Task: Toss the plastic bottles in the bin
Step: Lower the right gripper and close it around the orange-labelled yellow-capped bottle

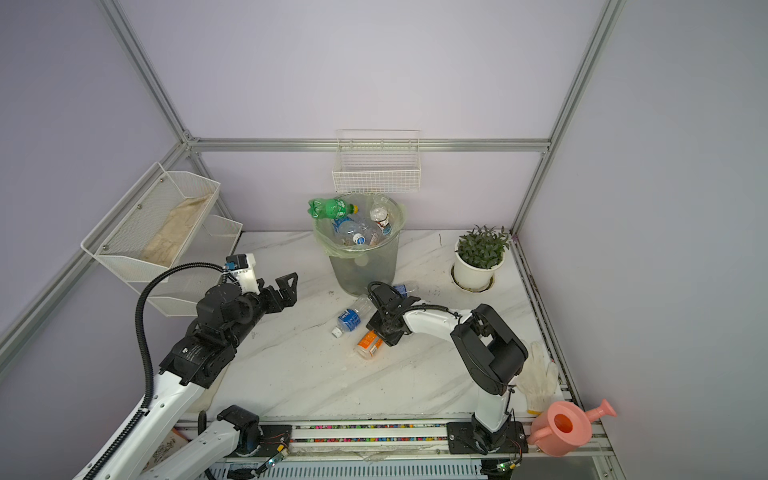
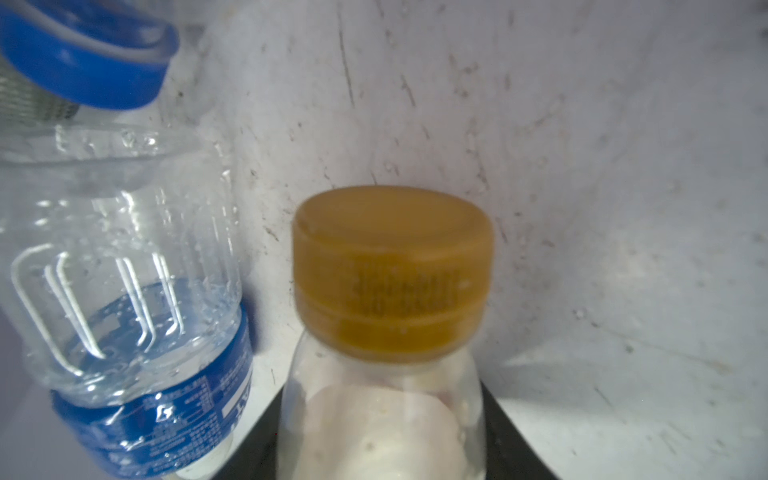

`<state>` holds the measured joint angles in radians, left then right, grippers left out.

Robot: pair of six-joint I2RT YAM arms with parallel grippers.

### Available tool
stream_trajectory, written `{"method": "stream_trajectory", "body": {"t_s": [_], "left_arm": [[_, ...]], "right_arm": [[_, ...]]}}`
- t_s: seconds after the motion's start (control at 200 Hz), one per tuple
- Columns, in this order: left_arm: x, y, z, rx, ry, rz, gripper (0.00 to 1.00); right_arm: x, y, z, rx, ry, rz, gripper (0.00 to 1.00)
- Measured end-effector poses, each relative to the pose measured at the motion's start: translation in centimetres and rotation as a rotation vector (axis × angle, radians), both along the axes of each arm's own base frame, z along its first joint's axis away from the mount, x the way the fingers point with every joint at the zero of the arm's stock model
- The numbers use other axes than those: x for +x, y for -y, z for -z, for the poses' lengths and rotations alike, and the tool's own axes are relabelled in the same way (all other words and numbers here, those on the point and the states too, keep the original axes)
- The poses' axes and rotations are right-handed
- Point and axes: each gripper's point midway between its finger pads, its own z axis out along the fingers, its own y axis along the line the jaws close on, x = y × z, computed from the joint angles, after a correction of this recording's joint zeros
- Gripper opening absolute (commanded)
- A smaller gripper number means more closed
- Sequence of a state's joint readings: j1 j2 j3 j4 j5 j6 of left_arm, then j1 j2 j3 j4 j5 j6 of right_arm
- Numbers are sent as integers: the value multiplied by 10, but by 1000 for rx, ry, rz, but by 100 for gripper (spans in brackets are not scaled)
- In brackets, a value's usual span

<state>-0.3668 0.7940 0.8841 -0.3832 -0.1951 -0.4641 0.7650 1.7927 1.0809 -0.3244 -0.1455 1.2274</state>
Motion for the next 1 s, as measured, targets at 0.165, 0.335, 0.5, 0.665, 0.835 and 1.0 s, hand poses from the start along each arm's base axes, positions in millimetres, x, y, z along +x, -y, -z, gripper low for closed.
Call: {"method": "stream_trajectory", "body": {"t_s": [0.165, 0.335, 0.5, 0.665, 0.835, 1.0], "left_arm": [[-1, 0, -1, -1, 2, 0, 100], [-2, -1, -2, -3, 7, -1, 100], [-2, -1, -3, -11, 9, -2, 100], [-2, -1, -3, -18, 8, -4, 100], [-2, -1, -3, -19, 8, -4, 100], [-4, -1, -5, -22, 15, -4, 100]], "right_arm": [[-2, 1, -1, 24, 25, -7, 0], [-9, 11, -4, 18, 40, -5, 0], [-5, 14, -29, 36, 119, -23, 0], [2, 13, -69, 90, 244, -48, 0], [3, 16, -108, 148, 370, -67, 0], [5, 23, -152, 187, 503, -74, 0]]}}
